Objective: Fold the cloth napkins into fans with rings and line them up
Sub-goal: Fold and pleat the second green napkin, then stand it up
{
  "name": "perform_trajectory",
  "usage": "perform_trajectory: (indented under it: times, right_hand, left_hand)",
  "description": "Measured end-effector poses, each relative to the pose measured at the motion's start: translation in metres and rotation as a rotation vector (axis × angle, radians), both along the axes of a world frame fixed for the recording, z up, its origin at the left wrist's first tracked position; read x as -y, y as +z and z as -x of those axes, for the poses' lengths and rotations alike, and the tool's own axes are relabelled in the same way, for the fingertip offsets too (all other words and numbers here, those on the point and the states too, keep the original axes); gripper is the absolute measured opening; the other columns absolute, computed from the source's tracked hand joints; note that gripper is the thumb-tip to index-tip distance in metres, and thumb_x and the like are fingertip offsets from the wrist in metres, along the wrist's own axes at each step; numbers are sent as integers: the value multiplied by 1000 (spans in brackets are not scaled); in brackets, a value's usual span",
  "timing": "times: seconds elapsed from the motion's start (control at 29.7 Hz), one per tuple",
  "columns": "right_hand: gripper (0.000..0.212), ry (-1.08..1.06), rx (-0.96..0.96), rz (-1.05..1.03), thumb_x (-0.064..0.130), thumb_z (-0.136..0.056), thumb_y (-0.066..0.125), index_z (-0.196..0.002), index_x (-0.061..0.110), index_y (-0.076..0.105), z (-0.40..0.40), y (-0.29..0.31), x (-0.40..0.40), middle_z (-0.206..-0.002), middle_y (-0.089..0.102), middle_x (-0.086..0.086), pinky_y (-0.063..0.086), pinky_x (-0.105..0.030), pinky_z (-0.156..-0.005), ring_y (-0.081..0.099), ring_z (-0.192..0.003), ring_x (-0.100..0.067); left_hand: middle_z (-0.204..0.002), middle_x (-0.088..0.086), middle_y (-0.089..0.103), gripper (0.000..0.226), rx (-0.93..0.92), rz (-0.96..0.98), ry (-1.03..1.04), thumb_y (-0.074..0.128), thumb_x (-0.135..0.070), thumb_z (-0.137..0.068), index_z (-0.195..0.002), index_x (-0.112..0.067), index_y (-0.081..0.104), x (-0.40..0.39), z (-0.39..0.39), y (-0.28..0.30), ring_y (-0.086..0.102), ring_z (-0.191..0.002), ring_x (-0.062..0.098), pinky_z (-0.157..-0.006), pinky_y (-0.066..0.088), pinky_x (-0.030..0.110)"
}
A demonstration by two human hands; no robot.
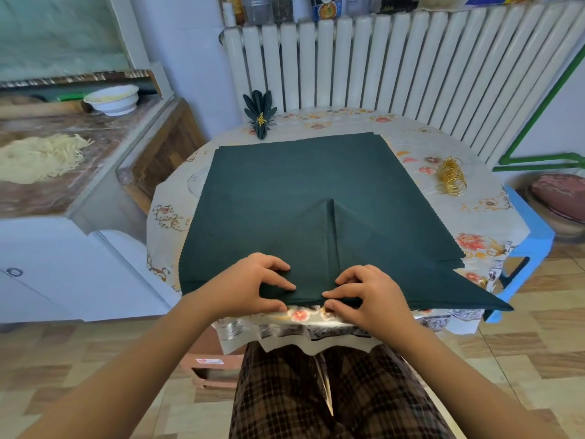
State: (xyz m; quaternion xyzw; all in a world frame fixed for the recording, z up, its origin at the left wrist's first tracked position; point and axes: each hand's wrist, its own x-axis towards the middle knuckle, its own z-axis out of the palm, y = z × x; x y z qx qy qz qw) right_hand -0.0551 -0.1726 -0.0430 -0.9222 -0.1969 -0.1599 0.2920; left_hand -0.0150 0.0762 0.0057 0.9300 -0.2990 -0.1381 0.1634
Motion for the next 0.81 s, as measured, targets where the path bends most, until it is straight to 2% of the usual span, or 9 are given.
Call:
perform_trajectory:
  times: [0.17, 0.34, 0.47, 0.57, 0.67, 0.81]
  right_hand:
    - [27, -113, 62, 0, 49, -78, 53, -71, 33, 74, 4, -1, -8, -77, 65, 16, 32, -9, -62, 58, -70, -7]
    - [17, -175, 35, 21, 42, -76, 59, -69, 32, 71, 4, 0, -11, -73, 63, 16, 25, -4, -61, 56, -66, -8]
    - [23, -173, 39, 48, 47, -76, 51, -70, 32, 68, 5, 2, -15, -72, 60, 15, 24, -6, -61, 54, -66, -9]
    - [20, -170, 26, 89, 50, -74, 61, -71, 31, 65, 7, 0, -16, -72, 58, 14, 30, -14, -57, 51, -67, -9]
    - [23, -218, 28, 80, 50, -77, 67, -67, 29, 62, 6, -2, -20, -70, 56, 13, 35, -20, -57, 50, -66, -9]
    - [35, -317, 112, 47, 49, -83, 48, -58, 24, 56, 9, -6, -28, -62, 52, 14, 33, -19, -54, 46, -58, -8]
  left_hand:
    - [-141, -19, 45, 33, 21, -67, -12, 65, -36, -86, -119, -41, 64, 1, 3, 6, 37, -128, 1, -106, 35, 25]
    - [-138, -18, 48, 48, -30, -169, 27, 49, -4, -87, -124, -31, 63, -4, -5, 22, 45, -123, 3, -100, 40, 21]
    - [-117, -7, 53, 45, -20, -395, 86, 47, -3, -87, -113, -33, 68, -18, -30, 49, 54, -105, 16, -92, 48, 36]
    - [-101, -2, 61, 32, -23, -425, 79, 50, -7, -85, -98, -26, 72, -21, -50, 78, 58, -92, 17, -88, 50, 37]
    - [-92, -9, 67, 22, 38, -258, 143, 61, -12, -85, -96, -28, 72, -12, -73, 105, 61, -87, 11, -84, 49, 28]
    - [-80, -4, 67, 18, -98, 320, 355, 72, -16, -84, -98, -20, 61, 13, -100, 100, 64, -70, 8, -67, 48, 17]
